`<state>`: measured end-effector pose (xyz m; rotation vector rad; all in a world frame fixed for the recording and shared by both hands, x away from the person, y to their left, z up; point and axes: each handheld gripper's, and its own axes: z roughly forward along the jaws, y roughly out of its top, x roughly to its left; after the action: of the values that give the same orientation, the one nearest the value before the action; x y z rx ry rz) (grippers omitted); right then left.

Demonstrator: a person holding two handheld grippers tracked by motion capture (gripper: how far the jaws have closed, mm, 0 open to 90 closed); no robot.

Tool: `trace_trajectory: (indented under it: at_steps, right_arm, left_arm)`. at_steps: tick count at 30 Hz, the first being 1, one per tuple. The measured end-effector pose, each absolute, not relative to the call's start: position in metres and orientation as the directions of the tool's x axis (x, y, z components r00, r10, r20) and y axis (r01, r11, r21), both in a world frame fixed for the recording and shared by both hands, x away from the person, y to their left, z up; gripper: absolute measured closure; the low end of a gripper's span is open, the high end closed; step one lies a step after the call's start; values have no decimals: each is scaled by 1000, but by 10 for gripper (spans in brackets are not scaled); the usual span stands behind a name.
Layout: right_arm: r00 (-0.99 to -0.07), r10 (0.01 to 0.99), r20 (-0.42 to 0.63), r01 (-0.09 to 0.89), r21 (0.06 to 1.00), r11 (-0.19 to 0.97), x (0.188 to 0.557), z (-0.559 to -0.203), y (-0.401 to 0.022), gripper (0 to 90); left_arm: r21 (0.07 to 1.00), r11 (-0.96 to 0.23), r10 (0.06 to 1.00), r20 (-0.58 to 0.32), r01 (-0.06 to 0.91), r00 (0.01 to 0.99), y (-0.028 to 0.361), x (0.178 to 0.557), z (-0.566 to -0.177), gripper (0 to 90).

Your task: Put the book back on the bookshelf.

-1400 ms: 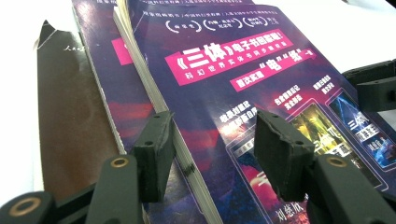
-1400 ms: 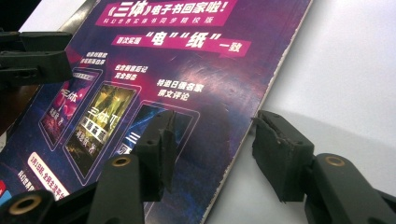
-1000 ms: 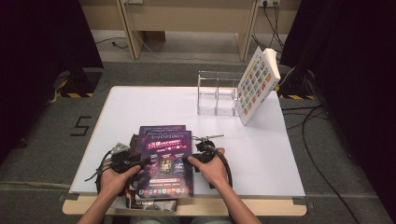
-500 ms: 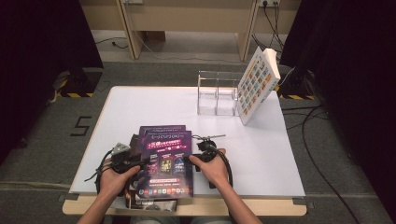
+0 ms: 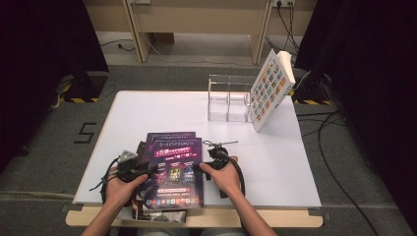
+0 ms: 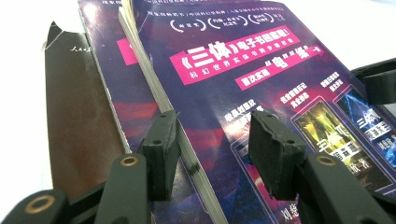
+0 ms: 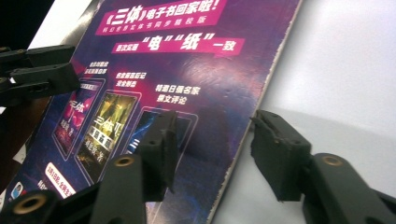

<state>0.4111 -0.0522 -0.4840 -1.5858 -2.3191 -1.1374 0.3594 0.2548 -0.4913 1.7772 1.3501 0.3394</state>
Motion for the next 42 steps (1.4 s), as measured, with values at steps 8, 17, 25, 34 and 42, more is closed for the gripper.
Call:
trace_trajectory:
  at_steps: [8,17,25,34,42]
  right_arm:
    - [-424,752,504,853,500,146,413,-485,-56,587]
    - [-400,742,538,879,455,144,413,-484,-56,554]
    - [-406,746,528,874,464,147,413,-484,-55,535]
    - [-408,746,527,872,466,149,412,-484,-55,526]
    - [-413,750,517,869,469,155,412,-483,-53,520]
  left_arm:
    - [753,-20,881,-297,658,367,258,359,-492,560]
    - [735,-16,880,-312,678,359,258,358,-490,556]
    - [734,-26,884,-301,678,358,257,358,-489,557]
    - [726,13,886,-327,688,329,257,358,-486,575]
    - [692,69,879,-383,719,284,259,364,-488,572]
